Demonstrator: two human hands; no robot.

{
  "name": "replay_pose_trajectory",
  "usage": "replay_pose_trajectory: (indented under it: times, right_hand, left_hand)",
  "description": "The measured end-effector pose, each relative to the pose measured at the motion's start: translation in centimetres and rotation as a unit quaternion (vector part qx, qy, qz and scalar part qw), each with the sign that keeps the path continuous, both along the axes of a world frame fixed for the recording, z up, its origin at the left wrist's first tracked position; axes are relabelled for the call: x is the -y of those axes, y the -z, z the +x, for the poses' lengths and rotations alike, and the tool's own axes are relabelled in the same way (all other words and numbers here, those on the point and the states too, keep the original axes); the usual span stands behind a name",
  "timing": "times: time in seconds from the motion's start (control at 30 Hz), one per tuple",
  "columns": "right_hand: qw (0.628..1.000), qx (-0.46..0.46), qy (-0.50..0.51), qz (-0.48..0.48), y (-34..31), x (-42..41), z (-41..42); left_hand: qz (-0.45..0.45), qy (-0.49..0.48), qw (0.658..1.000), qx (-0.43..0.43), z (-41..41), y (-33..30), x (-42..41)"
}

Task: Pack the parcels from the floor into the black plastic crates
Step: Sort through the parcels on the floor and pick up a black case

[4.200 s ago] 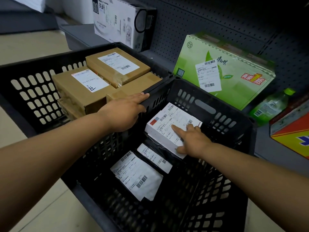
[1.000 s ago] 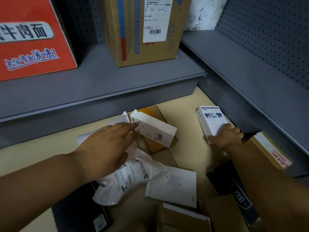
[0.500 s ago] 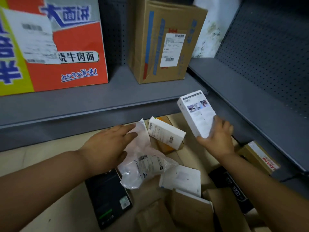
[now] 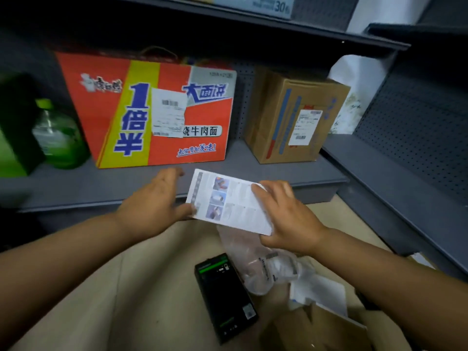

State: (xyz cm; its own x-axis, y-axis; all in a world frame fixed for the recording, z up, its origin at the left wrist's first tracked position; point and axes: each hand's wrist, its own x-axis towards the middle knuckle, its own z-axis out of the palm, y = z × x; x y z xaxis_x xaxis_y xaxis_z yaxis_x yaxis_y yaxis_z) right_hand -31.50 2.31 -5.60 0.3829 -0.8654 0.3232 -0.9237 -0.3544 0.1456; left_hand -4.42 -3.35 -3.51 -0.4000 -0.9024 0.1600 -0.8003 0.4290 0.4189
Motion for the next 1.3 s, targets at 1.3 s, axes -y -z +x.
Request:
replay_pose_trajectory:
  times: [1.3]
  right_hand:
    - [0.971, 0.165, -0.047, 0.166, -0.1, 4.7, 19.0]
  left_hand:
    - [-0.029, 0.019, 0.993, 0.114, 18.2, -0.4, -0.1]
